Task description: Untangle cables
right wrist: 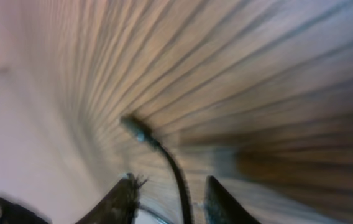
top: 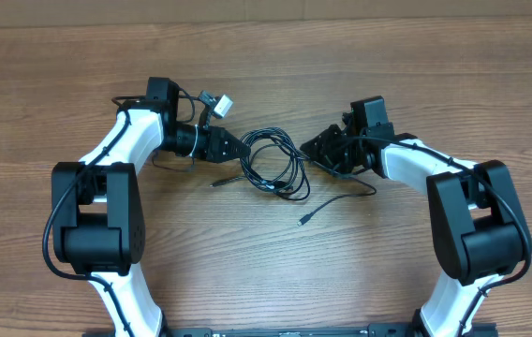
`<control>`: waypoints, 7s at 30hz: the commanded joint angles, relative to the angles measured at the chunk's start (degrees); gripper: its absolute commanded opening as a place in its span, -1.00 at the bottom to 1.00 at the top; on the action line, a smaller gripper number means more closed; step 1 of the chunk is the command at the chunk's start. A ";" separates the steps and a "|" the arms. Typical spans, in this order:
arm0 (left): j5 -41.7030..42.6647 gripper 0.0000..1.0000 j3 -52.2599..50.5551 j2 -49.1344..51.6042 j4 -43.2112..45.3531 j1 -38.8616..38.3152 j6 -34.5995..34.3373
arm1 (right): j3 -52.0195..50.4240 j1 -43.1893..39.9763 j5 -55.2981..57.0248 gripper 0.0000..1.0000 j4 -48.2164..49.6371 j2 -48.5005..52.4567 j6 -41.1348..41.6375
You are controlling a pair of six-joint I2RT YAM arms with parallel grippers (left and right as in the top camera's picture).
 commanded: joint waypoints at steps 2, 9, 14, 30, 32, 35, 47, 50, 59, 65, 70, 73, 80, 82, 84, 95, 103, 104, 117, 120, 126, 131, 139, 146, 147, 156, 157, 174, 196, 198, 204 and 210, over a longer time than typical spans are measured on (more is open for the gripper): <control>2.14 -0.92 0.92 0.37 -0.02 -0.13 -0.37 | -0.15 0.00 6.93 -0.93 0.98 1.03 -0.46; 2.12 -0.92 0.92 0.37 -0.04 -0.13 -0.37 | 0.24 -1.29 4.96 -0.93 1.44 -2.21 -6.16; 2.14 -0.92 0.92 0.37 -0.02 -0.13 -0.37 | 0.28 -1.27 5.01 -0.93 -0.50 -9.42 -7.87; 2.16 -0.91 0.92 0.37 -0.04 -0.13 -0.57 | 0.26 2.89 19.50 -0.79 -13.94 -22.75 -9.42; 2.16 -0.91 0.92 0.37 -0.04 -0.13 -0.57 | 0.09 1.64 19.67 -0.49 -14.75 -21.99 -8.90; 2.16 -0.92 0.92 0.37 -0.04 -0.13 -0.57 | 0.04 -0.87 16.06 -0.26 -14.95 -19.67 -7.58; 2.14 -0.92 0.92 0.37 -0.04 -0.13 -0.57 | 0.04 -4.04 -9.86 0.00 -6.62 -2.78 -6.08; 2.14 -0.92 0.92 0.37 -0.02 -0.13 -0.57 | 0.04 -4.04 -14.51 0.00 -3.58 -0.63 -5.92; 2.14 -0.92 0.92 0.37 -0.02 -0.13 -0.57 | 0.02 -4.00 -16.57 -0.50 -3.39 -0.15 -4.57; 2.14 -0.91 0.92 0.37 -0.04 -0.13 -0.57 | 0.02 -4.00 -16.26 -0.93 -3.26 -0.15 -4.61; 2.14 -0.91 0.92 0.37 -0.11 -0.13 -0.57 | 0.09 -4.00 -15.26 -0.93 -1.92 -0.35 -6.54; 2.14 -0.91 0.92 0.37 -0.46 -0.13 -0.90 | 0.09 -4.00 -15.10 -0.92 -1.22 -2.73 -6.47; 2.16 -0.91 0.92 0.37 -0.13 -0.13 -5.77 | 0.09 -3.45 -6.82 -0.92 -7.02 -14.45 -6.10; 2.16 -0.92 0.92 0.37 0.02 -0.13 -6.82 | 0.09 -2.89 -3.21 -0.92 -9.86 -18.03 -6.10; 2.16 -0.92 0.92 0.37 0.04 -0.13 -7.50 | 0.09 -1.73 0.17 -0.92 -12.02 -21.27 -5.97; 2.19 -0.91 0.92 0.37 0.02 -0.13 -12.15 | 0.09 13.60 26.88 -0.93 -14.86 -28.26 1.86; 2.23 -0.92 0.92 0.37 0.02 -0.13 -12.20 | 0.07 28.06 56.15 -0.93 -11.04 -27.98 3.87; 2.21 -0.92 0.92 0.37 0.02 -0.13 -12.20 | 0.07 29.18 58.53 -0.93 -10.58 -27.65 3.89; 2.19 -0.92 0.92 0.37 0.02 -0.28 -12.17 | 0.07 31.52 63.45 -0.93 -2.29 -20.24 2.05; 2.16 -0.91 0.92 0.37 0.04 -0.63 -12.15 | 0.07 31.52 63.30 -0.93 1.27 -18.18 -1.03; 1.88 -0.92 0.92 0.37 0.20 -1.33 -12.13 | 0.07 30.73 63.49 -0.92 4.90 -13.60 -2.03; 0.37 -0.92 0.92 0.37 0.92 -1.53 -12.15 | 0.07 27.82 62.84 -0.93 6.29 -11.52 -2.03; -0.92 -0.92 0.92 0.37 1.20 -1.53 -12.15 | 0.17 26.86 51.60 -0.93 5.05 -14.86 -18.40; -0.92 -0.92 0.92 0.37 1.73 -1.53 -12.15 | 0.17 26.84 48.41 -0.93 -4.59 -22.01 -18.34; -0.92 -0.92 0.92 0.37 1.79 -1.53 -12.15 | 0.17 26.84 47.04 -0.93 -5.57 -22.34 -18.36; -0.94 -0.91 0.92 0.37 1.77 -1.53 -12.15 | 0.17 26.84 35.85 -0.93 -9.94 -22.56 -18.32; -0.92 -0.92 0.92 0.37 1.77 -1.53 -12.15 | 0.17 26.84 35.15 -0.93 -10.78 -22.56 -18.32; -0.92 -0.92 0.92 0.37 1.77 -1.53 -12.15 | 0.09 26.84 21.94 -0.93 -16.17 -22.51 -13.90; -0.90 -0.91 0.92 0.37 2.40 -1.53 -7.37 | -0.26 26.77 13.27 -0.88 -12.17 -15.15 -11.82; -0.90 -0.92 0.92 0.37 2.38 -1.53 -7.39 | -0.15 26.73 13.27 -0.67 -10.84 -15.72 -13.62; -0.90 -0.92 0.92 0.37 2.40 -1.53 -7.39 | 0.52 26.73 13.84 -0.15 -11.89 -19.71 -15.15; -0.90 -0.92 0.92 0.37 2.38 -1.53 -7.39 | 0.52 26.71 20.70 -0.08 -14.08 -20.46 -15.17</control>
